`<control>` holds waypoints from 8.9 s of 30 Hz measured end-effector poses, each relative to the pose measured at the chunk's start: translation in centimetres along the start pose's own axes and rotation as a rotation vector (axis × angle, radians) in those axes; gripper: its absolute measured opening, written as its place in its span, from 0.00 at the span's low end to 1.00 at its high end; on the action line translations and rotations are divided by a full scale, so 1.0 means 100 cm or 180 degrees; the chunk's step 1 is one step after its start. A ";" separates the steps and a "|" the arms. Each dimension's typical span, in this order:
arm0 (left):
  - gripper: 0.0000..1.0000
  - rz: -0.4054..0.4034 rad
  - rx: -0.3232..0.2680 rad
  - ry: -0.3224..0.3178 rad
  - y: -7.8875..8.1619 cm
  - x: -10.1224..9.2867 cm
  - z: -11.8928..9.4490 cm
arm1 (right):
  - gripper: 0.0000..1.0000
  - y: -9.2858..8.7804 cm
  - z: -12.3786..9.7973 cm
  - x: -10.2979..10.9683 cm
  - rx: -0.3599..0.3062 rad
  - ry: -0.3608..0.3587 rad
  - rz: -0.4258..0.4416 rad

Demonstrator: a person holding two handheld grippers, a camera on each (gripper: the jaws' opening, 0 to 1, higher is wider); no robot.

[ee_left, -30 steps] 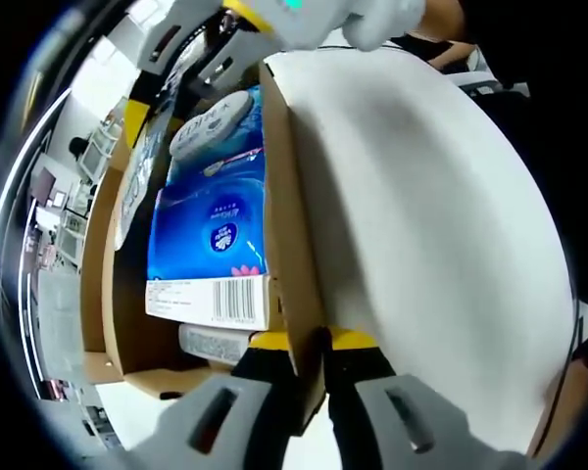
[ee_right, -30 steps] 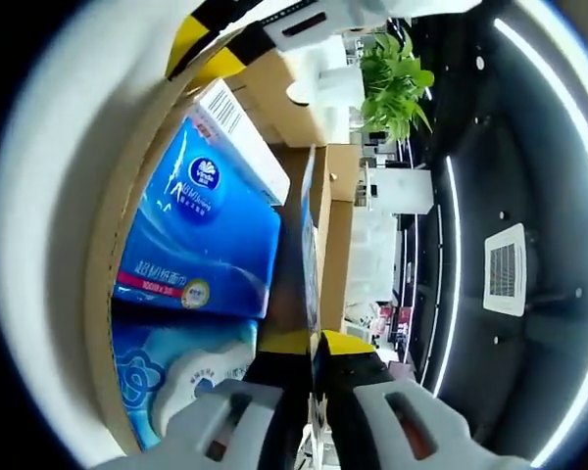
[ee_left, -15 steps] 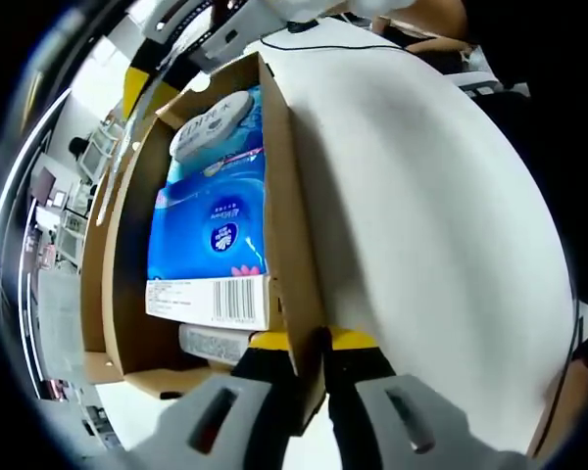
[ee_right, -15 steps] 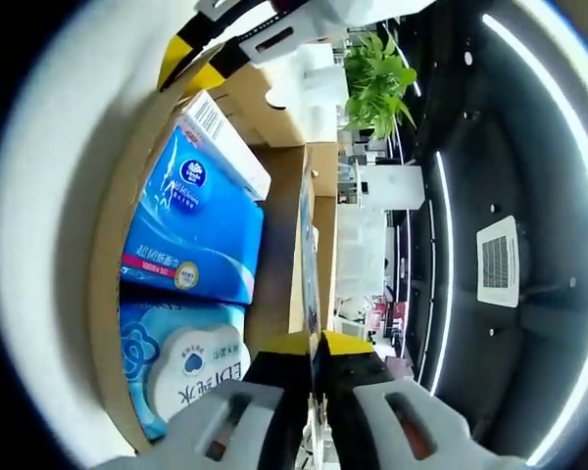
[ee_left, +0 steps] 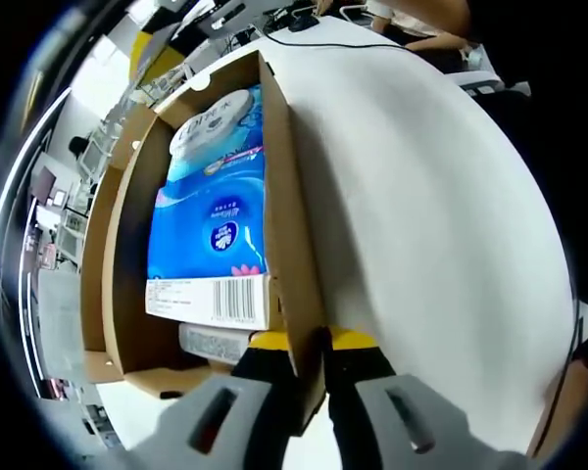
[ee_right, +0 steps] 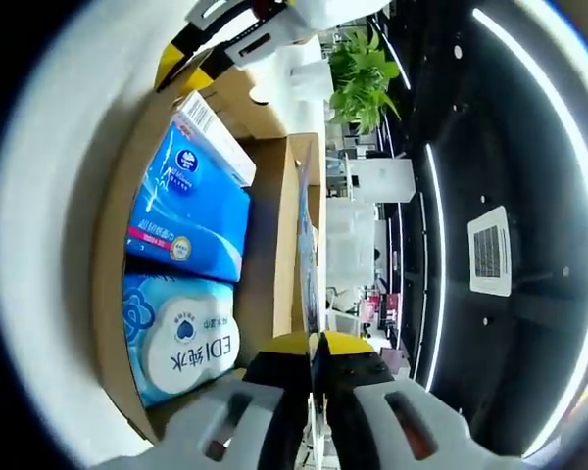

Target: Operate the shoe box by opening the lid, removing the specified soft item, and placing it in the target area until the item is outside and the box remains undamaged.

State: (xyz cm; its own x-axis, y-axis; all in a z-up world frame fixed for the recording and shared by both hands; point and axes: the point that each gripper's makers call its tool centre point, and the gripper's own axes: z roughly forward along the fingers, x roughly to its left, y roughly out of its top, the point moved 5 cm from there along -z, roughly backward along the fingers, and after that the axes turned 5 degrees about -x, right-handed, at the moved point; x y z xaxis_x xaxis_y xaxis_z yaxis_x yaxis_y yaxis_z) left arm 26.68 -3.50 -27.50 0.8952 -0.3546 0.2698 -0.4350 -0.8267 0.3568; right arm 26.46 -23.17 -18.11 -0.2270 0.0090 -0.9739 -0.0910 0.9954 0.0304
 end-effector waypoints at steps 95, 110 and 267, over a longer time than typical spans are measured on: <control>0.09 -0.0017 0.0124 0.0029 0.002 -0.001 0.001 | 0.01 -0.153 -0.056 0.051 0.0558 0.0166 0.0353; 0.09 -0.0019 0.0140 0.0024 0.002 0.004 0.001 | 0.01 -0.165 -0.044 0.071 0.0482 0.0348 0.0382; 0.10 0.0001 0.0230 0.0055 0.001 0.001 0.002 | 0.24 -0.186 -0.076 0.118 0.0467 0.1302 0.3665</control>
State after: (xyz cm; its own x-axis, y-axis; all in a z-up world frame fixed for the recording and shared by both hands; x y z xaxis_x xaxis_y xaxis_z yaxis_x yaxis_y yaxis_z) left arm 26.75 -3.73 -27.56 0.8931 -0.3477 0.2855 -0.4266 -0.8562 0.2914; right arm 18.14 -42.32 -28.45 -0.3923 0.8844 -0.2528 0.4669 0.4282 0.7737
